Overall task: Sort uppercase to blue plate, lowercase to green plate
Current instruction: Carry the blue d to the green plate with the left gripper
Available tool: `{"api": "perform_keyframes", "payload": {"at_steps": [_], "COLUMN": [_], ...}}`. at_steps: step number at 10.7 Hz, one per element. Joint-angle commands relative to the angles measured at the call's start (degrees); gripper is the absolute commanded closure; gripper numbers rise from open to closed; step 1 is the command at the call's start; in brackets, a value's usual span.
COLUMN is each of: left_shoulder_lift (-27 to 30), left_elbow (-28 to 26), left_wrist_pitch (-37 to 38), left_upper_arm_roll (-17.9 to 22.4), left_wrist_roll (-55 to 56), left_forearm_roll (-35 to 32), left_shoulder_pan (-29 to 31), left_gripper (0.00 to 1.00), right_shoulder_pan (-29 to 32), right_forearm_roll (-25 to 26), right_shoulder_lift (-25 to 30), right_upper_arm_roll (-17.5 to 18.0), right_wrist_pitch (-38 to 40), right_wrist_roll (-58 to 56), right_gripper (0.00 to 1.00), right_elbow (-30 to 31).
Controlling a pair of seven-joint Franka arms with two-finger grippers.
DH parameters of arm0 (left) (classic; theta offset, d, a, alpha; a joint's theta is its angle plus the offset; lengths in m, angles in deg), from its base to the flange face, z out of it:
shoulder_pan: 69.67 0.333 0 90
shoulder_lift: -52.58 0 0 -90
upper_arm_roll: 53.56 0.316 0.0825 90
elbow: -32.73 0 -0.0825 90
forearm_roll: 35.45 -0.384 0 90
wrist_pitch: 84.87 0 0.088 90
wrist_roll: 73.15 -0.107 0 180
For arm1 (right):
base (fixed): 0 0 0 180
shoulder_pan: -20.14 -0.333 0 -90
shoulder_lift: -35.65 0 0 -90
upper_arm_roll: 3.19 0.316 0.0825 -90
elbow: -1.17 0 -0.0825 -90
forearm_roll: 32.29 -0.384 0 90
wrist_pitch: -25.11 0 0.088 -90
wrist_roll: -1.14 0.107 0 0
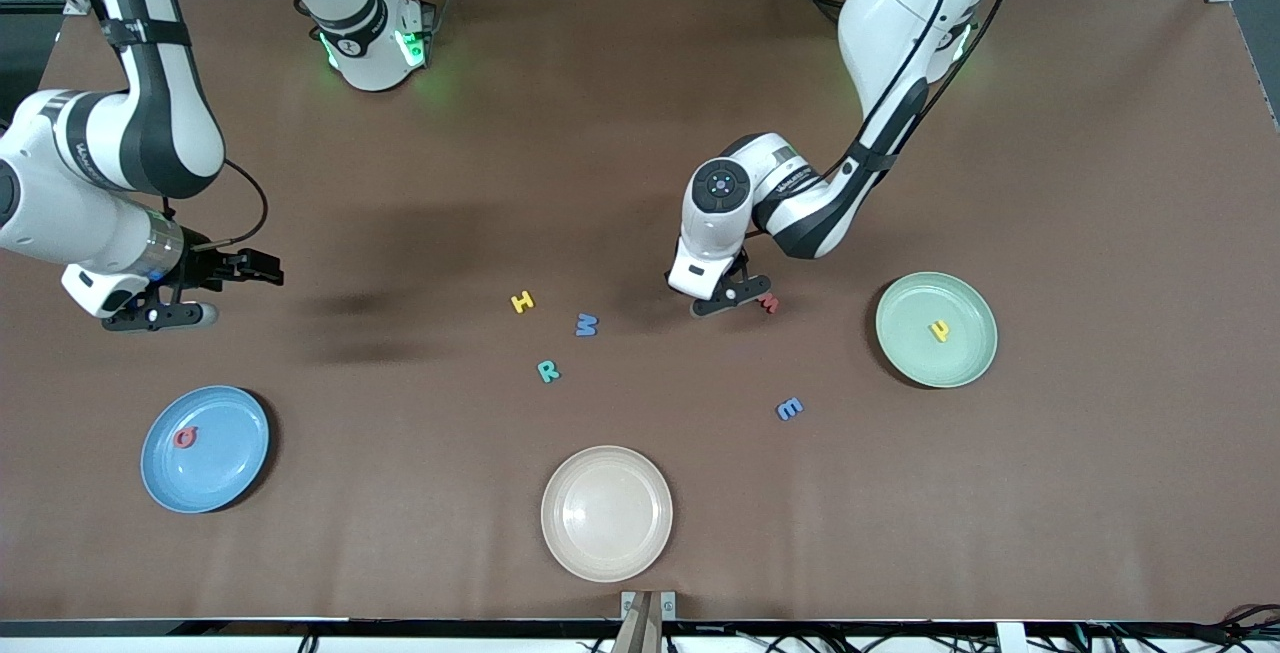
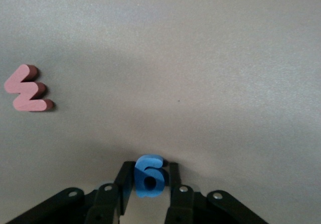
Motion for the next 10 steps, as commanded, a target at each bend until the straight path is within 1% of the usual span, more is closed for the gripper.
{"api": "perform_keyframes", "payload": {"at_steps": [1, 3, 8, 10], "left_shoulder_lift": [-1.1, -1.2, -0.8, -0.2], "left_elbow": [0.9, 0.9, 1.0, 1.0], "left_wrist_pitch": [-0.3, -0.3, -0.2, 0.2], "left_upper_arm_roll": [0.4, 0.5, 0.4, 0.4], "left_wrist_roll": [2.0, 2.0, 1.6, 1.4], "left_forearm_roll": [-2.3, -2.6, -3.4, -3.4], "left_shoulder_pan": [-0.5, -0.5, 0.2, 0.5], "left_gripper": [0.69, 0.70, 0.83, 0.84], "right_shoulder_pan": [0.2, 0.2, 0.2, 0.2], "right_forearm_roll": [1.1, 1.1, 1.1, 1.1], "right_shoulder_lift": [0.2, 0.3, 0.2, 0.2], "right_upper_arm_roll": [0.3, 0.4, 0.4, 0.4], "right_wrist_pitch": [-0.3, -0.3, -0.3, -0.3], "right_wrist_roll": [0.7, 0.7, 0.7, 0.7], "right_gripper": [0.00, 0.00, 0.00, 0.00], "right_elbow": [0.4, 0.4, 0.4, 0.4]}}
